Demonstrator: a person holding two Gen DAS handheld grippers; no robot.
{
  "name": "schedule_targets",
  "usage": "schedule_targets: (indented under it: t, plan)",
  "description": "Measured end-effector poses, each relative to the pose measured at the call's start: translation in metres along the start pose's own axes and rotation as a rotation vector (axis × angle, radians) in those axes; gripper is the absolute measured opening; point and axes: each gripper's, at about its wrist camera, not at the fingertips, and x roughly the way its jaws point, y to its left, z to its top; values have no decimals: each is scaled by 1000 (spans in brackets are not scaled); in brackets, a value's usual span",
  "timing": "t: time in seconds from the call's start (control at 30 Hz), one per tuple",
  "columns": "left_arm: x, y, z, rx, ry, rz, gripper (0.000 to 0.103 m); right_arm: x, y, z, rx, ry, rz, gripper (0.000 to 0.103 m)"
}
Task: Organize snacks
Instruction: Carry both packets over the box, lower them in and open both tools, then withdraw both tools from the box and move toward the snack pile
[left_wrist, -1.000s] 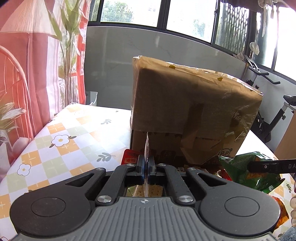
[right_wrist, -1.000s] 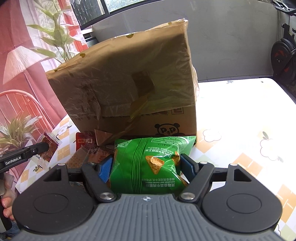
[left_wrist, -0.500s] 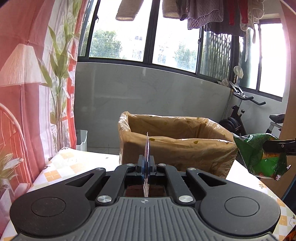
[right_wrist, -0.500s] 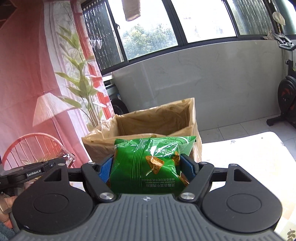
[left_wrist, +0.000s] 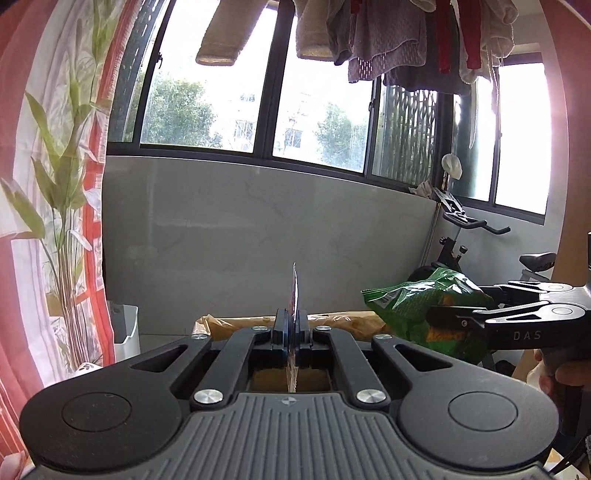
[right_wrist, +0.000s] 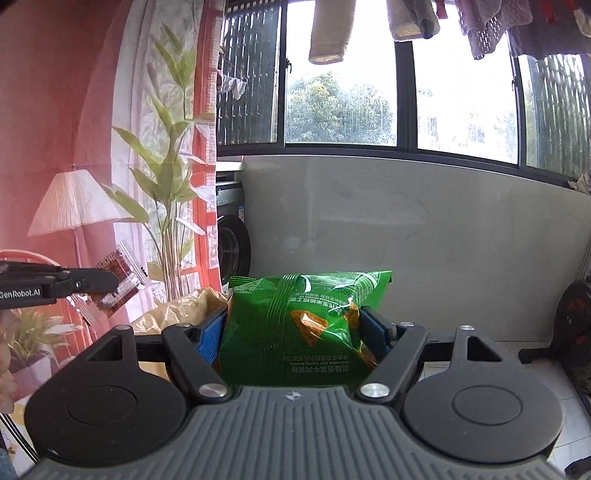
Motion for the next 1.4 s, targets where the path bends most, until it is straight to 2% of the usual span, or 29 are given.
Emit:
schedule_targets:
  t: [0.1,0.2,0.4,0.43,0.5,0.53,0.57,0.63,0.8,0.97,1.17,1.33,1.4]
  plan:
    - [33,-1,4,39,39,14,4,35,-5,1,6,43,-4,76]
    - [63,6,2,28,81,25,4,65,-5,-2,-1,87,-10,76]
    - [96,15,-8,31,158,39,6,105,0,-17,35,175,0,77]
    - [98,21,-10,23,162,38,9,109,0,-18,45,187,5,78]
    - [102,25,-13,16,176,39,26,113,-2,-21,60,210,13,79]
    - [102,28,-14,12,179,40,45,114,-3,-22,65,213,15,80]
    - [102,29,-15,8,178,39,55,112,-5,-22,76,208,20,83]
    - [101,31,-15,3,188,42,56,110,-9,-20,108,194,23,92]
    - [93,32,-12,-4,198,48,59,92,-25,-16,230,163,26,93]
    - [71,34,-6,-11,171,53,74,64,-21,-12,212,107,-4,99]
    - [30,38,-4,-32,160,49,76,23,-6,-14,157,68,30,103]
    - [-9,45,-18,-49,168,58,78,-18,4,-23,164,38,53,103]
    - [-26,49,-28,-62,158,72,78,-36,8,-34,163,22,101,103]
